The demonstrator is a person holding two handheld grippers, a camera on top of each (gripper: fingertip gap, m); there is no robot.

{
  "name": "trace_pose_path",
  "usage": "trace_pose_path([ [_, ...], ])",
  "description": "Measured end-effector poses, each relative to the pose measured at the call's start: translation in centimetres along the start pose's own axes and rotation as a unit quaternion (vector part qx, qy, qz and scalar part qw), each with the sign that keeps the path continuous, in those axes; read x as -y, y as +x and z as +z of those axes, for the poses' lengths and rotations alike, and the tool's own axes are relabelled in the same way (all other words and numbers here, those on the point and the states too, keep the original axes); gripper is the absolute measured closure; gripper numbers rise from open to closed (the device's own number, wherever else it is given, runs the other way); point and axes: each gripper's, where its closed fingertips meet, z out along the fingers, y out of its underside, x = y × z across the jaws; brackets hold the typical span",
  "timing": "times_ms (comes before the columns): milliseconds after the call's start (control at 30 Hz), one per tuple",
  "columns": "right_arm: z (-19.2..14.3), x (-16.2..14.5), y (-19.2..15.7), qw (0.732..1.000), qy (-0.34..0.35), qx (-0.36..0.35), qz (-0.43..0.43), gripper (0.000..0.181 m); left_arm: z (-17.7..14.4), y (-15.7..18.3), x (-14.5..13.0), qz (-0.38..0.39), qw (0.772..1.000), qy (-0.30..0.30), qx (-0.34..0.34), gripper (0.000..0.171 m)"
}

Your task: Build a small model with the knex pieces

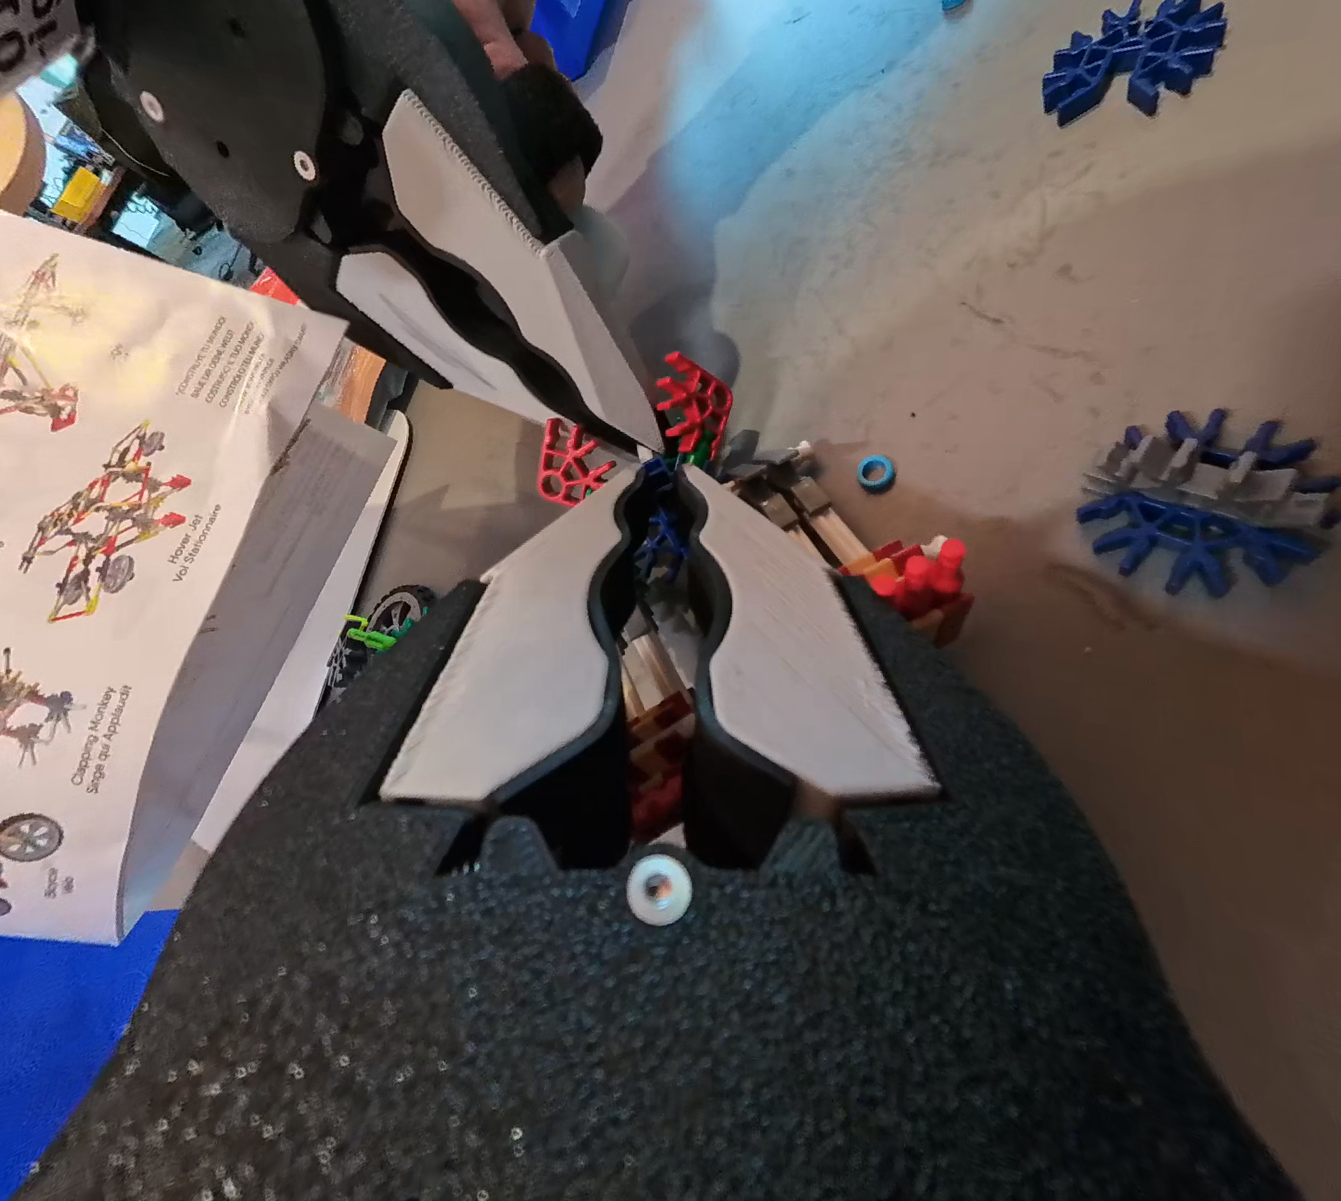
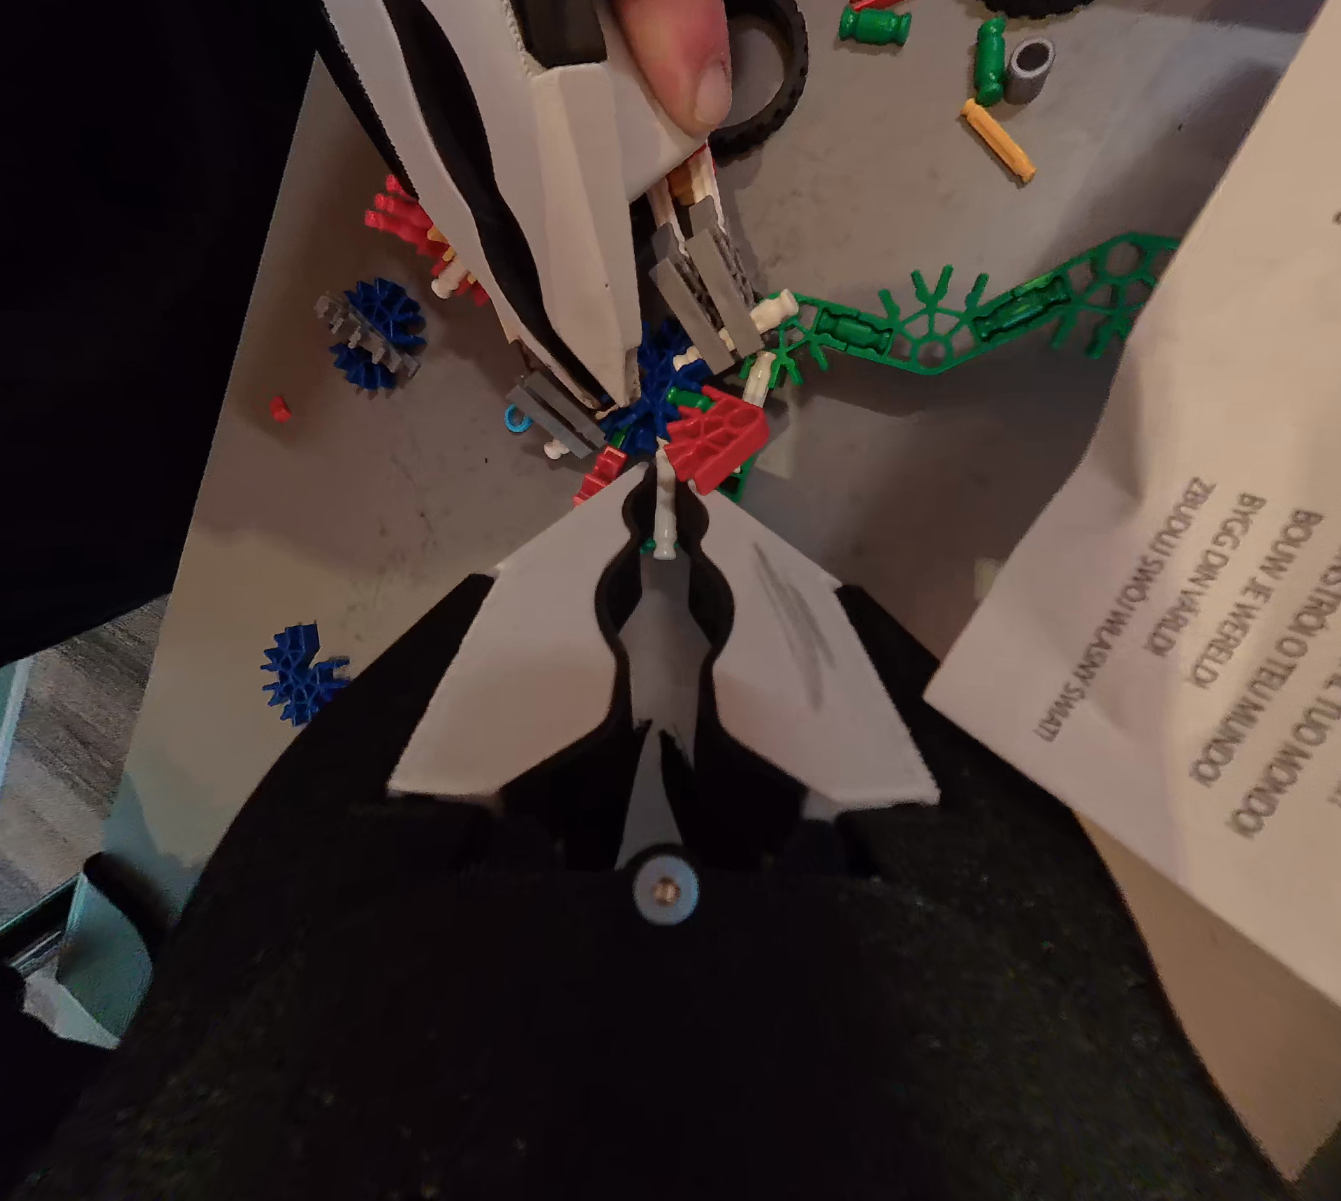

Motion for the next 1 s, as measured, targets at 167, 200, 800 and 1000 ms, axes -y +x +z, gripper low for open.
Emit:
trace_pose_path([
  [167, 0.3, 0.2, -0.1, 0.999, 0.008, -0.004, -0.033, 0.179, -0.1, 0.1, 0.0, -0.002, 1.0, 0.002, -0.005, 0.167],
  [200, 0.3, 0.1, -0.1, 0.999, 0.005, -0.008, -0.04, 0.179, -0.1, 0.1, 0.0, -0.002, 1.0, 0.002, -0.005, 0.167],
  [800, -0.2, 0.2, 0.3, 0.984, 0.029, -0.097, -0.149, 0.178, 0.0, 0.0, 0.1, -0.02, 1.0, 0.005, -0.019, 0.166],
  [1000, -0.6, 0.6, 0.2, 0.98, 0.066, -0.097, -0.162, 0.178, 0.1, -0.1, 0.1, -0.025, 0.999, 0.004, -0.022, 0.167],
])
